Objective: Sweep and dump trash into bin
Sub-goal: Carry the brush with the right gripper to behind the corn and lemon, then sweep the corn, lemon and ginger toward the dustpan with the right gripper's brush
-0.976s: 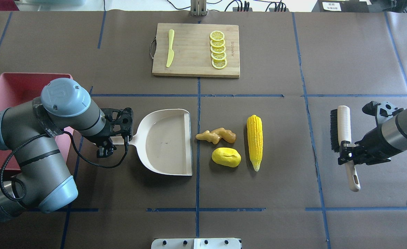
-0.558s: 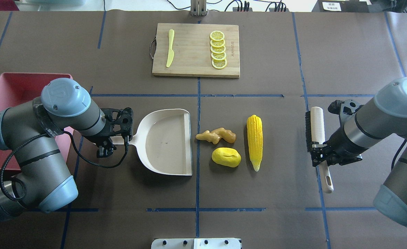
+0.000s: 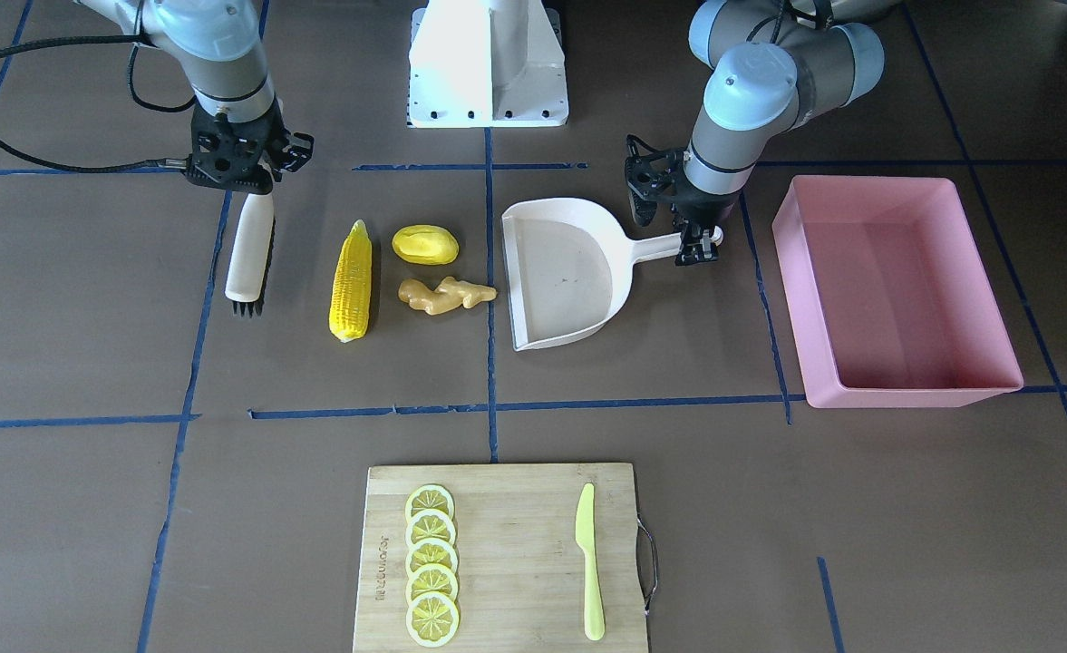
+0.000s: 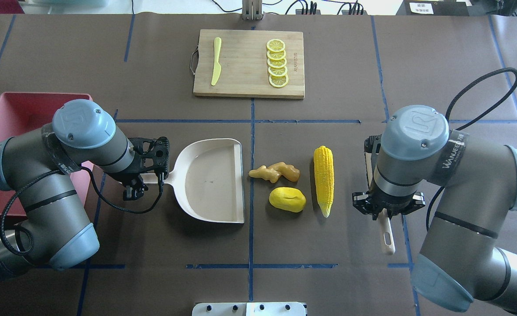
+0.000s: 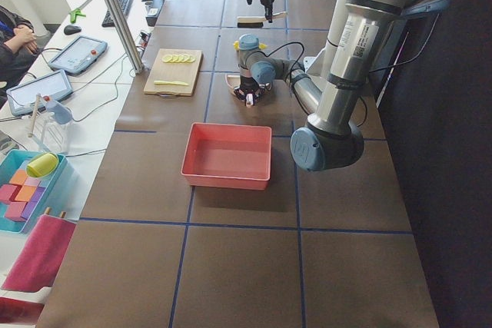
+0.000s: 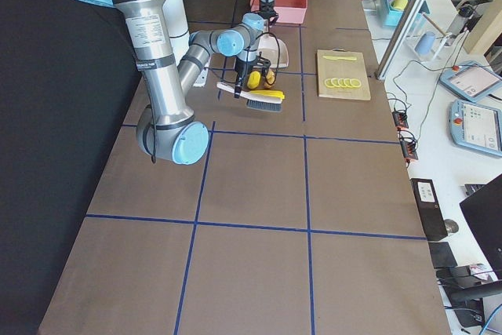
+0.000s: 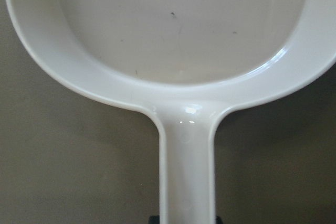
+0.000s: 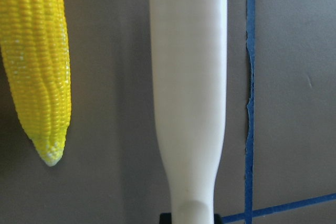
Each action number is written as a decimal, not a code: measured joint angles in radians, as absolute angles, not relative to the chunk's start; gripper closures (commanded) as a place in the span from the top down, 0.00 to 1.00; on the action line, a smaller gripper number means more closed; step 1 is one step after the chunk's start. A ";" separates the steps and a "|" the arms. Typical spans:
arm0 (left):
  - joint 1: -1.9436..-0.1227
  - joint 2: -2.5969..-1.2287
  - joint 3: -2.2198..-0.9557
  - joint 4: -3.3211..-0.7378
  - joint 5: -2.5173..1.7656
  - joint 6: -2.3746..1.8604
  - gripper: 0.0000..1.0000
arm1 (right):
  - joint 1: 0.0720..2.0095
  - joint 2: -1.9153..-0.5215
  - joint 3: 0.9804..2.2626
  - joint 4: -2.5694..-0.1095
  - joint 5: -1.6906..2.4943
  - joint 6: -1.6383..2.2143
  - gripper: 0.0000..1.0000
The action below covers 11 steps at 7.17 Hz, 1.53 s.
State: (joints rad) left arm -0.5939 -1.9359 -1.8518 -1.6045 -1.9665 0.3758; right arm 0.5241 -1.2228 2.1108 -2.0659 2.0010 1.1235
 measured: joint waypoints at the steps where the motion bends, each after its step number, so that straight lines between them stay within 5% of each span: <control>1: -0.594 -1.936 -1.852 -1.605 -1.967 0.376 0.00 | 0.503 -1.205 2.100 -2.095 1.968 1.111 0.00; 11: -0.595 -1.935 -1.852 -1.606 -1.967 0.376 0.01 | 0.422 -1.062 1.861 -1.988 1.877 1.108 0.00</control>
State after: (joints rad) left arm -0.5950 -1.9350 -1.8522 -1.6059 -1.9666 0.3760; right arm 0.4221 -1.0623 1.8613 -1.9880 1.8765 1.1085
